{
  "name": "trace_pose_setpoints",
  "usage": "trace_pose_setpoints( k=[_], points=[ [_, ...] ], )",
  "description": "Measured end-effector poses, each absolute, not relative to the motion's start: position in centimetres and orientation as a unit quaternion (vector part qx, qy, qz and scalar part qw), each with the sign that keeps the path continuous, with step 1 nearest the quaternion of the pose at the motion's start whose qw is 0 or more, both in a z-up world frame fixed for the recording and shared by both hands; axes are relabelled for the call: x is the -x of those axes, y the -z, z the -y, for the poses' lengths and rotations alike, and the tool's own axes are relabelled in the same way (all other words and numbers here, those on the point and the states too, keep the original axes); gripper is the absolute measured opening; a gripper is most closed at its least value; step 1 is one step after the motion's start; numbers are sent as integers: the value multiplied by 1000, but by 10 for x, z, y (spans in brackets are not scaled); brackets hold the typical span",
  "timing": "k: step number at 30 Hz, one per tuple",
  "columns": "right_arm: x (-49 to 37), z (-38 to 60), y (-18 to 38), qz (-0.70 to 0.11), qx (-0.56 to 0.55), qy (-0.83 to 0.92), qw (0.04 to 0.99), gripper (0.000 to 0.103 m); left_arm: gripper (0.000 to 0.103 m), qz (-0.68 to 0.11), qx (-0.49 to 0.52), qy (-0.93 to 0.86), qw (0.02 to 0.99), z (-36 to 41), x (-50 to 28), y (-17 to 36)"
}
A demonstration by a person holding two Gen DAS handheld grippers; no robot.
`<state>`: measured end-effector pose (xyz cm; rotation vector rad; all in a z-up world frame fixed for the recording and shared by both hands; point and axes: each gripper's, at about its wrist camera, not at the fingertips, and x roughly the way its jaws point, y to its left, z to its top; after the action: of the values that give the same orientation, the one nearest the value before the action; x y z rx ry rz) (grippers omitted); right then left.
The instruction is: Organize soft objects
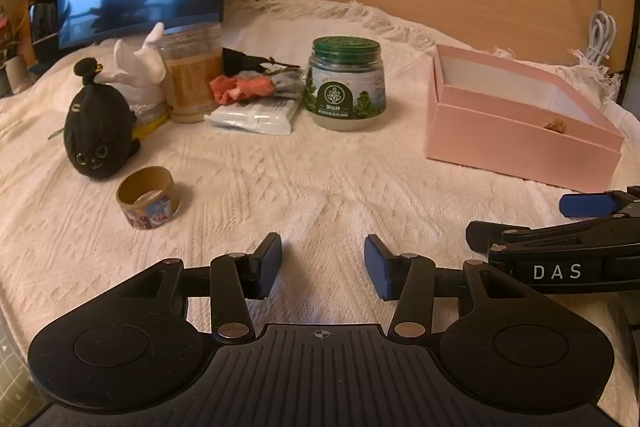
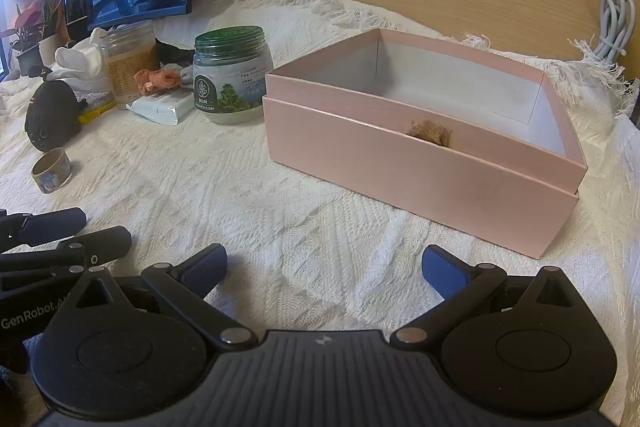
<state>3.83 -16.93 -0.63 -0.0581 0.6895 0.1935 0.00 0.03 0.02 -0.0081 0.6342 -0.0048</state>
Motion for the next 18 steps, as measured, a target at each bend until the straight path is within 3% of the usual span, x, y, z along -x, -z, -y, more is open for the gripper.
trace_pose_setpoints(
  k=[18],
  points=[
    [-38, 169, 6, -337, 29, -95, 936, 103, 51, -311, 0, 1, 950, 0, 0, 0]
  ],
)
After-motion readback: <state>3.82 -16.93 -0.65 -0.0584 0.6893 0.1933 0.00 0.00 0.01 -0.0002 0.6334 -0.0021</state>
